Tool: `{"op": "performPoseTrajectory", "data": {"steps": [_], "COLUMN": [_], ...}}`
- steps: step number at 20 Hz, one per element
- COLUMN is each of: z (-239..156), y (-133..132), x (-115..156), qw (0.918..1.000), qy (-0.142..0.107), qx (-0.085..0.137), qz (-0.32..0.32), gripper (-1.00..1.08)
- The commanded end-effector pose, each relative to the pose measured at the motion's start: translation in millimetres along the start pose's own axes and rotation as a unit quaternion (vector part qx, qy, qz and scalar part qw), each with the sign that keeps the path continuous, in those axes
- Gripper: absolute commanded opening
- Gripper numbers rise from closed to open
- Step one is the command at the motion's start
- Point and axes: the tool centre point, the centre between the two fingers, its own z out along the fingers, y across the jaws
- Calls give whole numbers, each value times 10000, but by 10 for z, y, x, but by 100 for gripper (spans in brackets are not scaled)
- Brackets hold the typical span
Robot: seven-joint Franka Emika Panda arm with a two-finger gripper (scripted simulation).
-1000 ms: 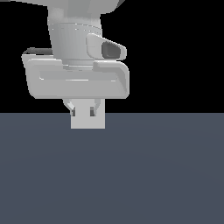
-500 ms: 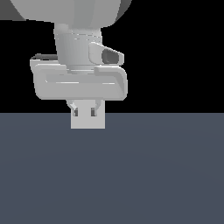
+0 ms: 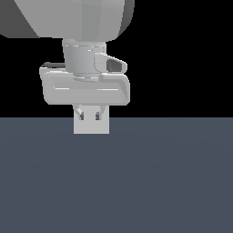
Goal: Plug the charger into the wall socket.
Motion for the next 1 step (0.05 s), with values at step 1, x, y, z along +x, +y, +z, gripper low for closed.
{"op": "performPoseTrajectory", "data": {"steps": [1], "z": [9], "y": [-3], "x": [16], "qw": [10000], "qy": [-1], "qx": [-1], "qz": [-5], "gripper": [-100]}}
